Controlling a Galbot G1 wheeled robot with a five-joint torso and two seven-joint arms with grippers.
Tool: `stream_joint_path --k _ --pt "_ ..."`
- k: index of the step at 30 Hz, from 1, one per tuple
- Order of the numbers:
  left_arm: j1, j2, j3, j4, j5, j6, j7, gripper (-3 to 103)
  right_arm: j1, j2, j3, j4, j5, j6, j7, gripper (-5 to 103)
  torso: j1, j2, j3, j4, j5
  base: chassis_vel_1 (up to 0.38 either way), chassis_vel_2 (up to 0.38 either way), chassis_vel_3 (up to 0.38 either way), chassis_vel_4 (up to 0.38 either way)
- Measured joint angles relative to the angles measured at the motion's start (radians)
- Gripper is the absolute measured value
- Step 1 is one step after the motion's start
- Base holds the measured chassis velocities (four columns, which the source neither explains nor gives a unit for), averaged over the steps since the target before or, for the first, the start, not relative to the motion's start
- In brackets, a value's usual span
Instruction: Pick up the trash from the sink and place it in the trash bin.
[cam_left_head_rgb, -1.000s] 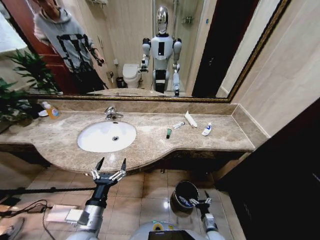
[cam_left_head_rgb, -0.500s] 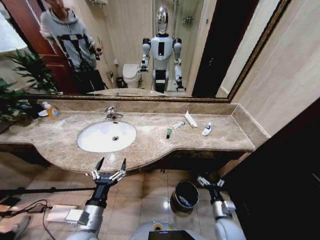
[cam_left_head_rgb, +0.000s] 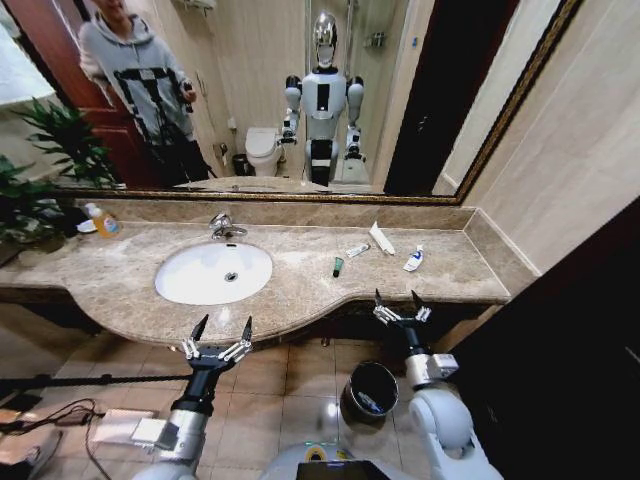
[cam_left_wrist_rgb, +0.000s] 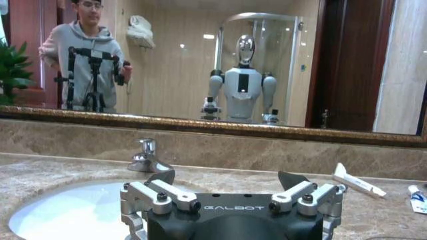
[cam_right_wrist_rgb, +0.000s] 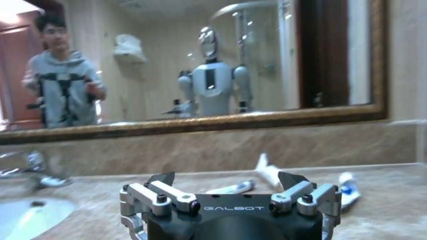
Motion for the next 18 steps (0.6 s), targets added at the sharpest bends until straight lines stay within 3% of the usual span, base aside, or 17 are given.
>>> stream_joint_path --k 10,13,18 --pt "0.000 0.000 0.000 0.000 0.000 0.000 0.000 100 0.201 -0.026 -0.151 -0.183 -0.023 -0.051 0.003 100 0.000 0.000 0.000 0.0001 0.0001 0.000 0.000 0.000 0.000" --pt "0.000 0.000 0.000 0.000 0.000 0.000 0.000 100 0.283 -0.033 -0.191 -0.236 -0.021 -0.134 0.037 100 0.000 0.000 0.000 0.0000 0.0000 0.000 0.000 0.000 0.000" --pt "0.000 0.000 0.000 0.000 0.000 0.000 0.000 100 0.392 -0.029 -0.242 -0.336 -0.021 -0.168 0.069 100 0.000 0.000 0.000 0.0001 -0.0001 0.000 0.000 0.000 0.000"
